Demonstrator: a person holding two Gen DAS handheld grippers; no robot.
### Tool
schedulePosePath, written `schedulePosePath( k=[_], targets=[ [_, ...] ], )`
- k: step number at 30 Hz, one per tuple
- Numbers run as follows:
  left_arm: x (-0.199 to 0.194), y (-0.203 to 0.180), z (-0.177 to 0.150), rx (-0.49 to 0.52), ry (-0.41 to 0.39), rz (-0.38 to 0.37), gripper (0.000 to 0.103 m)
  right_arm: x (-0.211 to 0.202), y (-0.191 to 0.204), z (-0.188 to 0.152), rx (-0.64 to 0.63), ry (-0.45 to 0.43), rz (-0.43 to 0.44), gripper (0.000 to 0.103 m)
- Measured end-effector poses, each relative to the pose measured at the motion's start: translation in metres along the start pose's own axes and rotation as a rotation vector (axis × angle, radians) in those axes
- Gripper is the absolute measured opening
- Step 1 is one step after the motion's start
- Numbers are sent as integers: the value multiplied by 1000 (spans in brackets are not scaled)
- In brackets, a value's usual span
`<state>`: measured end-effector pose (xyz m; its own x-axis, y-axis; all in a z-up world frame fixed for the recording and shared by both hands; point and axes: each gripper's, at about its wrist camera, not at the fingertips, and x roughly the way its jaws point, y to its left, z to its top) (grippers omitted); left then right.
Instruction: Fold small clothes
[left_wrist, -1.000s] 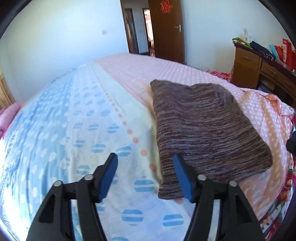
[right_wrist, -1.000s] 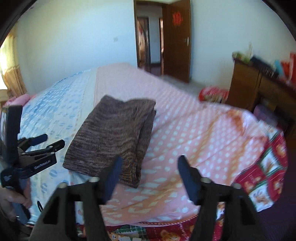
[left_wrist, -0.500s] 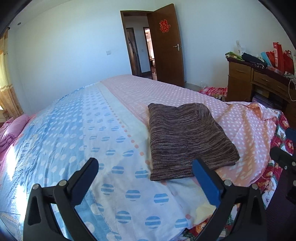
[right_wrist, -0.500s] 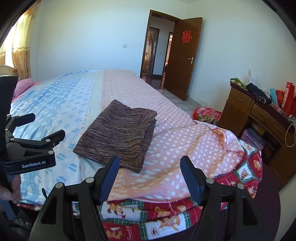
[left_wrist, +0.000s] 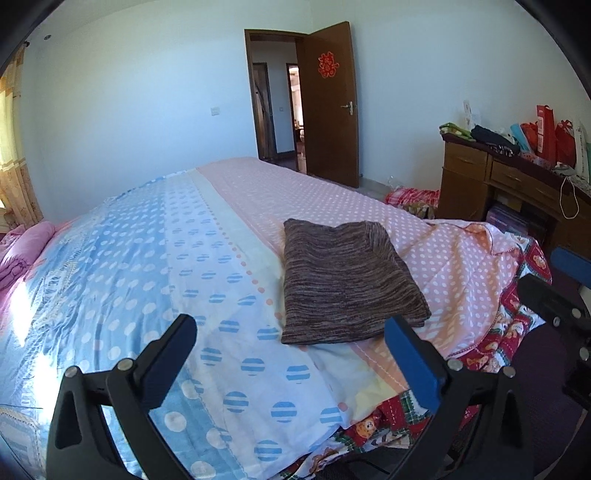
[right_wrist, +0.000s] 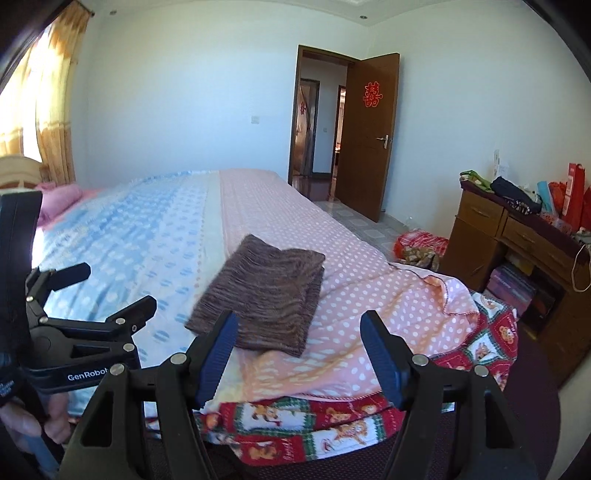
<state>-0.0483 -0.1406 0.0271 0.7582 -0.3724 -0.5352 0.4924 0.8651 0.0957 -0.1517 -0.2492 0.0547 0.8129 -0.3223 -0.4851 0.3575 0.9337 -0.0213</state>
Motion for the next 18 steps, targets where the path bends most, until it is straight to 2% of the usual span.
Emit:
schedulePosePath(
  k=[4,7,10,18],
  targets=[
    [-19,7,7,-37,-73,15,103,-10,4,7,13,-42,18,70],
    [-31,9,11,-52,-125,54,103,-19,5,12,19,-74,28,72],
    [-39,10,14,-65,-149,62,103,-26,6,15,24,-110,38,79],
    [-47,7,14,-47,-189,93,103,-35,10,16,10,-153,29,79]
  ],
)
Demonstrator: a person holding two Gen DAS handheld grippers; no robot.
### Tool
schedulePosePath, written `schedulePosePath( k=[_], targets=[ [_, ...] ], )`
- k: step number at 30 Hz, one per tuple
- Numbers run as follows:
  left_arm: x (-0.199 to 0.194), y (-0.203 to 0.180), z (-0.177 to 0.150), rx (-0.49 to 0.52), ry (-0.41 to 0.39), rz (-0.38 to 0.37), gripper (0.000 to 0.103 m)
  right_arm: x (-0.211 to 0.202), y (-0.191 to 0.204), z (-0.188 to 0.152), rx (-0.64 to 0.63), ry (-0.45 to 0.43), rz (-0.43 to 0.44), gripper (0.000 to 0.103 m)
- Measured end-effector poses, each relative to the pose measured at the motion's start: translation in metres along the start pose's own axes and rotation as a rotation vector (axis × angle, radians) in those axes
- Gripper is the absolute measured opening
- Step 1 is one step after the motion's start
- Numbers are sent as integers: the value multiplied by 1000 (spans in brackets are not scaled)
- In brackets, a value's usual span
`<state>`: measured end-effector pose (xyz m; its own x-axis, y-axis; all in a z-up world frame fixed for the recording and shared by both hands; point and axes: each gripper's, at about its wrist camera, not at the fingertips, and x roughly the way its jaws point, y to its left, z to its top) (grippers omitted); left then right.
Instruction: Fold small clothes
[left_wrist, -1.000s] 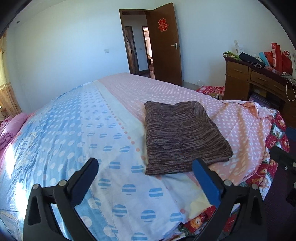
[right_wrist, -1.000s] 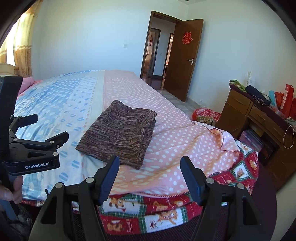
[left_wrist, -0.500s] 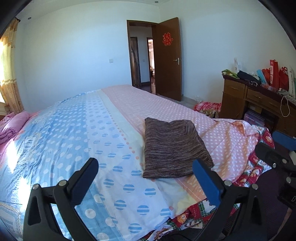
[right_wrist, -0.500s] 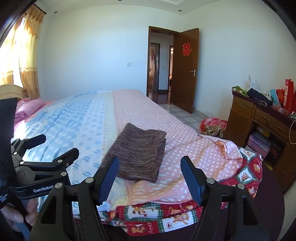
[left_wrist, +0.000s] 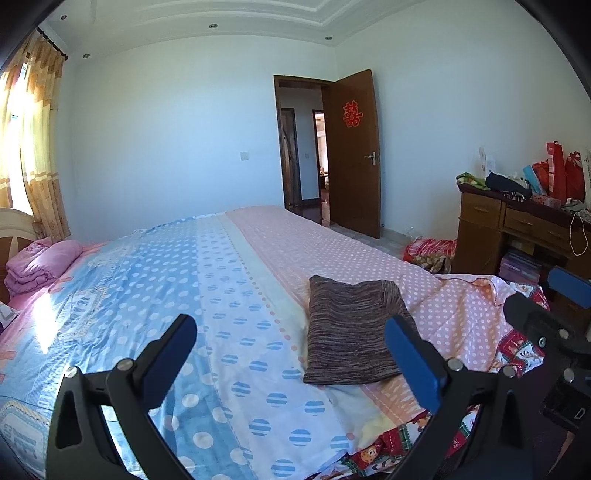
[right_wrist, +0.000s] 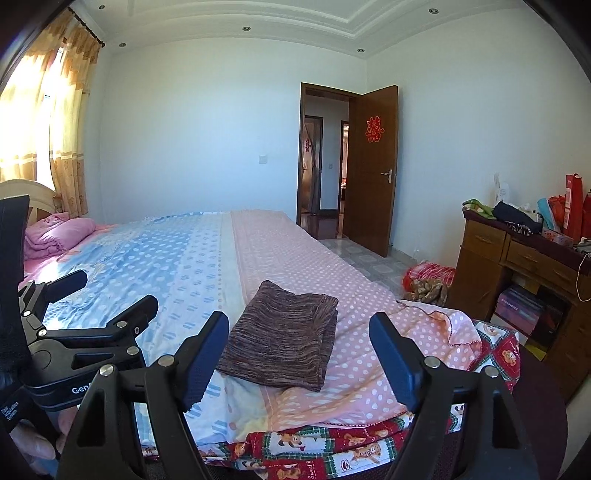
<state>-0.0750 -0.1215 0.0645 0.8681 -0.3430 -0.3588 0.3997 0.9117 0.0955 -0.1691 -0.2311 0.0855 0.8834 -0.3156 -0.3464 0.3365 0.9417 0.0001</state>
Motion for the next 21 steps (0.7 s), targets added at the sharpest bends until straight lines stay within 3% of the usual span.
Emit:
schedulePosePath(
  k=[21],
  targets=[
    [-7,-4,2,0,-12,5,103,-4,-7,1,15,-16,-7,79]
  ],
)
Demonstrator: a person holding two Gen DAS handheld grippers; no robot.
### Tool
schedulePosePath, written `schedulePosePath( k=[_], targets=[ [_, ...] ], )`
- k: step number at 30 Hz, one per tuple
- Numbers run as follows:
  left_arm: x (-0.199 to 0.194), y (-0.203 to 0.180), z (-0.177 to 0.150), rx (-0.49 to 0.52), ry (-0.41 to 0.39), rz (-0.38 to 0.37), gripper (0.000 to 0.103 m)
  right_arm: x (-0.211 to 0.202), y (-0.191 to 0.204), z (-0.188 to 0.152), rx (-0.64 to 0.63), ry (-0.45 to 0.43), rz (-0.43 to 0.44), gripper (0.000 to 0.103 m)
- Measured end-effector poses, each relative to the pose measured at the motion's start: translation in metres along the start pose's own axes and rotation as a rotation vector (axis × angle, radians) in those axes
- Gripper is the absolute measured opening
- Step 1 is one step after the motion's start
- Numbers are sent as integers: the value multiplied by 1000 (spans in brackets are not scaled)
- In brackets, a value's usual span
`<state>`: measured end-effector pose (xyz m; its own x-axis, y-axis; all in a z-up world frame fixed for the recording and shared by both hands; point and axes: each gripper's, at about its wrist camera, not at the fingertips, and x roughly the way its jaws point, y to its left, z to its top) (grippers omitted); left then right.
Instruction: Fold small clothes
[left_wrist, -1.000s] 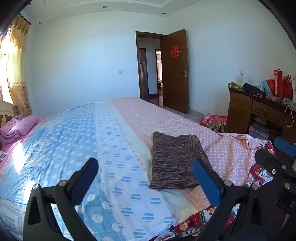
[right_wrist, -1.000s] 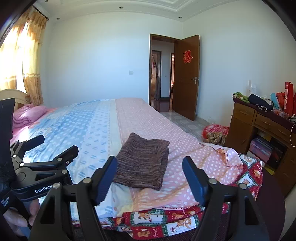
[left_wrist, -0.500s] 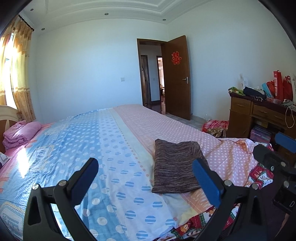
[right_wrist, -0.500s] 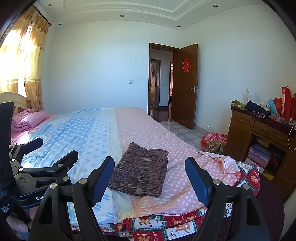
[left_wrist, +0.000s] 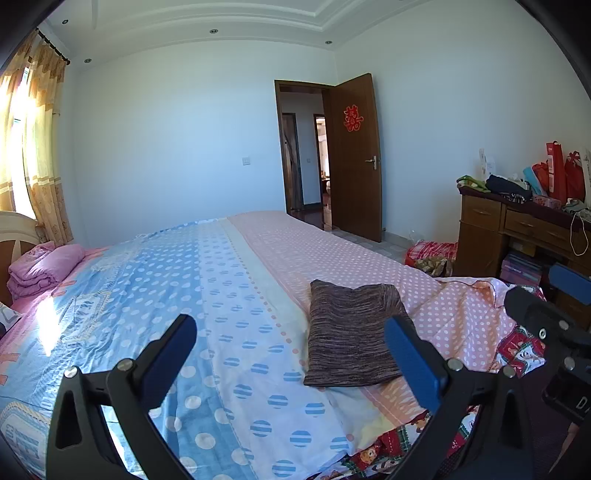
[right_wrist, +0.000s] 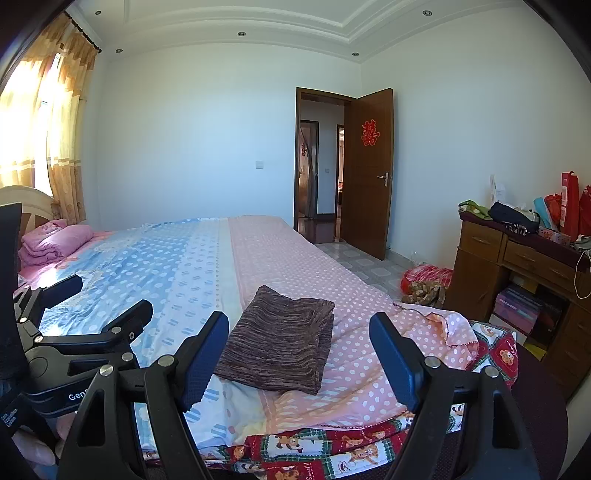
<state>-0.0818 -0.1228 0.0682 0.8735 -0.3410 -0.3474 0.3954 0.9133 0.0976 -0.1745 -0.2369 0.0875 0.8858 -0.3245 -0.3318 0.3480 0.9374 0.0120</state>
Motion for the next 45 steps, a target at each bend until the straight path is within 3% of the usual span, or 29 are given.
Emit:
schedulePosePath(
  k=[45],
  targets=[
    [0,2,-5,-6,12,-2,103,5,-8,-3,11,14,-8,79]
  ],
)
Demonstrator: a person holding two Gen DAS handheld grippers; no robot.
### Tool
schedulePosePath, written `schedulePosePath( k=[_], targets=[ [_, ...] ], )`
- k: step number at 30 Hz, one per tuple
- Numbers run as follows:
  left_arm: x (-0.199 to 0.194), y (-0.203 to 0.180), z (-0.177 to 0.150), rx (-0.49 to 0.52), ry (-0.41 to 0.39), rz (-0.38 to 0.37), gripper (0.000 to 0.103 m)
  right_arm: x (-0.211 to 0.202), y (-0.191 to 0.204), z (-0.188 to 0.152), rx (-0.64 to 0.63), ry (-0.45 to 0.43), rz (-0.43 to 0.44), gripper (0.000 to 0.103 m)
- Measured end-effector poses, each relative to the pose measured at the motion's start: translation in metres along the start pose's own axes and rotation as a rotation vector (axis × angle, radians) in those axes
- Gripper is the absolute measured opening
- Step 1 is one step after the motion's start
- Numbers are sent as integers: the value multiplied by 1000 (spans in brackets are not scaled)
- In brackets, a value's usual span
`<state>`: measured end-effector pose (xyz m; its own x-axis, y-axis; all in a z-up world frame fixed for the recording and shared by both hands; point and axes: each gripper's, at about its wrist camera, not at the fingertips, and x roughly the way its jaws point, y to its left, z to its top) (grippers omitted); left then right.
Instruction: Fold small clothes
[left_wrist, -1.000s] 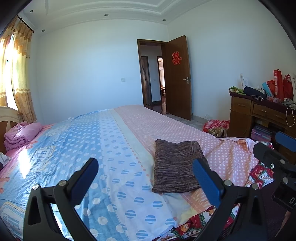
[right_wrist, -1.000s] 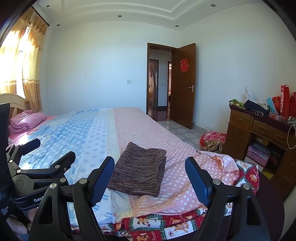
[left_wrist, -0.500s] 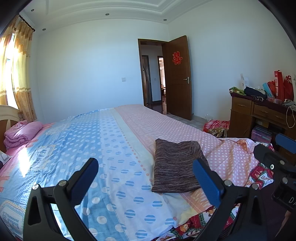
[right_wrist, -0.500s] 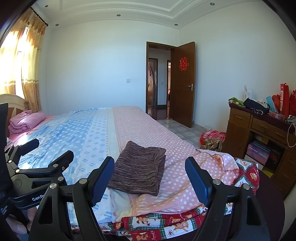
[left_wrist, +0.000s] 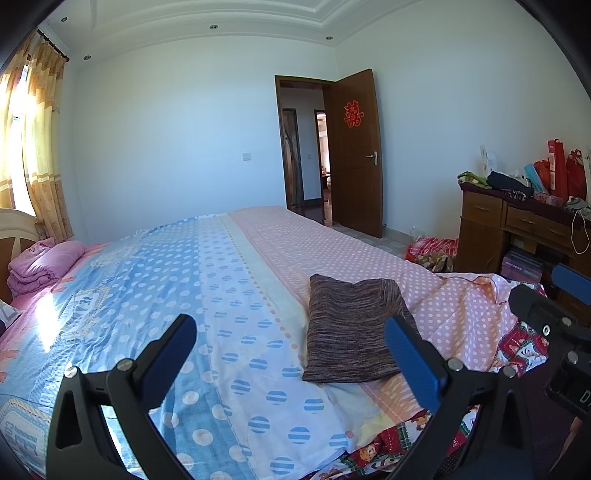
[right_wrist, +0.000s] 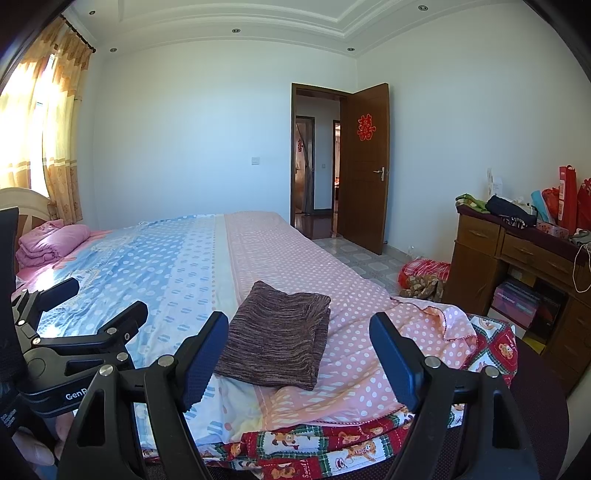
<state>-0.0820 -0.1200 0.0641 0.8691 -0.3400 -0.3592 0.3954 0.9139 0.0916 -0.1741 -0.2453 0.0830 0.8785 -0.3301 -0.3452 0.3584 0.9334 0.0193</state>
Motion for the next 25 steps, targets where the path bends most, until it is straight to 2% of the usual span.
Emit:
schedulePosePath(
  k=[7,10,12,18,25],
  targets=[
    [0,1,-2,4,-6,13,103,1,0,-3,3,5,-3,79],
    [2,-1,-1,20,-21,80,103,1,2,-4,-1,7,-7,79],
    [3,0,0,21,-29,99,103,2,3,-4,-3,9,-6,79],
    [8,6,0,0,6,43,103,2,4,-7,-6,14,-3,79],
    [13,10,1,3,34,37,103,8,0,-7,7,23,-16,80]
  ],
)
